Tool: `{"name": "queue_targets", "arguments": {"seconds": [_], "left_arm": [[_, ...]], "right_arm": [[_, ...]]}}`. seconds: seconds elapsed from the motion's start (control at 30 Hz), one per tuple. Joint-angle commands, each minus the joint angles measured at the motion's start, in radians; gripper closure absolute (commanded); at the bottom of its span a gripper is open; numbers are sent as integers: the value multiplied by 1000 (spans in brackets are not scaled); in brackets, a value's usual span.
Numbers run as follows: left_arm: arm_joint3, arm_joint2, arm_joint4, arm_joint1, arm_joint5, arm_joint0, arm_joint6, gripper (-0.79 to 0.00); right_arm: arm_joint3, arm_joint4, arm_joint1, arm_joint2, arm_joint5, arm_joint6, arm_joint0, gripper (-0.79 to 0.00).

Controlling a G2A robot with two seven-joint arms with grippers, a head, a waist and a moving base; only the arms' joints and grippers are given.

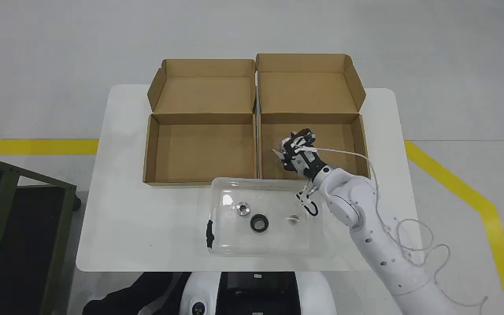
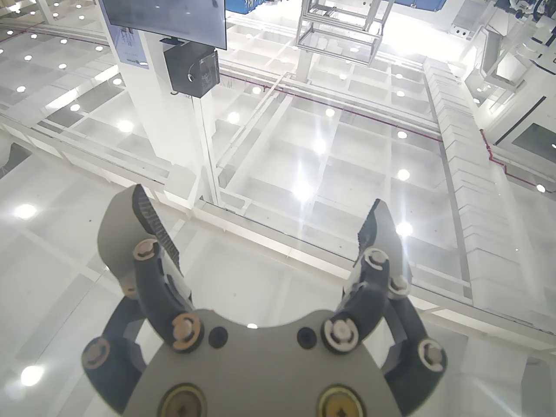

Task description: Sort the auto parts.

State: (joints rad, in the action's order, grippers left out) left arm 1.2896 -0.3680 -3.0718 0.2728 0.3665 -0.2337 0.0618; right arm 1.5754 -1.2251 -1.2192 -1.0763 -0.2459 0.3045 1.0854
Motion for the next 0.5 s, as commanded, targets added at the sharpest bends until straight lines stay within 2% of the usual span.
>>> {"name": "queue_targets", "arguments": {"seconds": [0.0,0.03,0.23,0.47], "left_arm": [[0,0,0,0,0,0,0,-785],[0,0,0,0,0,0,0,-785],[0,0,0,0,0,0,0,-785],[0,0,0,0,0,0,0,-785]], "right_arm": [[8,4,-1,-6,9,-4,0,-748],[19,6,-1,-12,15,-8,1,-785],[131,-15,9,-68,-14,-17,15,-785],[281,-4,30,-150,-148,9,86,-785]]}}
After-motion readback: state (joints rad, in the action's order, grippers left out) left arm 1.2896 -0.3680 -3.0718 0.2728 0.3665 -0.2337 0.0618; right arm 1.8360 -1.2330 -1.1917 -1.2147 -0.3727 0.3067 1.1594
